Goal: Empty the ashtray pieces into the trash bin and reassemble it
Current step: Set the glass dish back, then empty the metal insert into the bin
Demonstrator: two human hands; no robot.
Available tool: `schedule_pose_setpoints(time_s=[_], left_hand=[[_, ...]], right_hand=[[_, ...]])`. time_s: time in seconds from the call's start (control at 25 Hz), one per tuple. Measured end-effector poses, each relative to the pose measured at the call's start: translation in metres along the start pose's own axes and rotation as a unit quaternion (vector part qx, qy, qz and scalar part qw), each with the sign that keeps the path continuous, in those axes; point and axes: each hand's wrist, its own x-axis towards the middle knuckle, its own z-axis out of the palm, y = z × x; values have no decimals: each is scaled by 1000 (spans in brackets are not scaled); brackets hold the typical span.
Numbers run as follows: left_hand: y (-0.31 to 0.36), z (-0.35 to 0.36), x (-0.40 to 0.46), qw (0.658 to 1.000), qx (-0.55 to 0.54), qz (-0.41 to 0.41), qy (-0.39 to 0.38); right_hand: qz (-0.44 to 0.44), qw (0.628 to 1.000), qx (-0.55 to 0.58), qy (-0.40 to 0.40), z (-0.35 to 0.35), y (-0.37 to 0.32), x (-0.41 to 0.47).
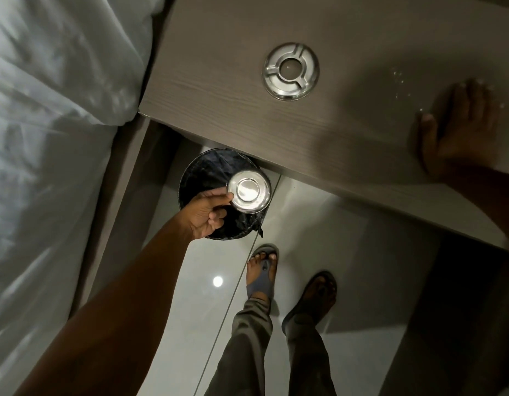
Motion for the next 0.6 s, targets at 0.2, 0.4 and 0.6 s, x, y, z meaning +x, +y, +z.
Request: schedule_pose_setpoints(time_s=[0.2,0.4,0.6], left_hand=[[-3,-4,-10,999,37,5,12],[24,50,-50,986,96,106,-85],[49,184,-62,623,604,496,-5]], right_hand=[[11,1000,11,-23,-4,-17,2],[51,999,-8,-7,-20,12,-7],[24,1000,16,-6,-5,-19,-2]])
